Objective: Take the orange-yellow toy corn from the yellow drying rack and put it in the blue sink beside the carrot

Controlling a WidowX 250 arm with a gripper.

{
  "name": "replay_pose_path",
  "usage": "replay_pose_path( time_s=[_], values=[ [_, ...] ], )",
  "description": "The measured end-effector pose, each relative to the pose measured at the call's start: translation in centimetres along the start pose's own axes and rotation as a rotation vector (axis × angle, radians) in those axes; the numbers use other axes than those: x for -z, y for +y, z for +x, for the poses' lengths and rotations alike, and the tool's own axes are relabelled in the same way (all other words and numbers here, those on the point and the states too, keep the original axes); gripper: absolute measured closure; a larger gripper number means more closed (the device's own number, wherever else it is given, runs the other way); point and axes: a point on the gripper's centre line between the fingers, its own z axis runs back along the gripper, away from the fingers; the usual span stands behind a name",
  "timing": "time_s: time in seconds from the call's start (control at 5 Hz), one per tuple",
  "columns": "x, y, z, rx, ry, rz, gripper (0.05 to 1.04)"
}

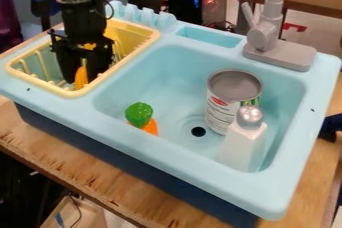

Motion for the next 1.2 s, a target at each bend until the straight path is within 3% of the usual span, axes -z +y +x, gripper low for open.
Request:
replay_pose_path(
  time_s=[0.2, 0.4, 0.6, 0.8, 1.0, 1.2],
  values=[
    [-1.2, -0.4, 0.0, -0.005, 0.015, 0.045, 0.485],
    [-4.2, -2.3, 0.2, 0.015, -0.014, 0.094, 0.485],
    [-9.0, -4.1, 0.4, -0.028, -0.049, 0.147, 0.485],
    [-12.5, -7.4, 0.7, 0.014, -0.084, 0.201, 0.485],
    [-11.9, -8.8, 0.8, 0.067, -0.075, 0.186, 0.485],
    [-8.1, -9.5, 1.2, 0.103, 0.014, 0.138, 0.485]
  ],
)
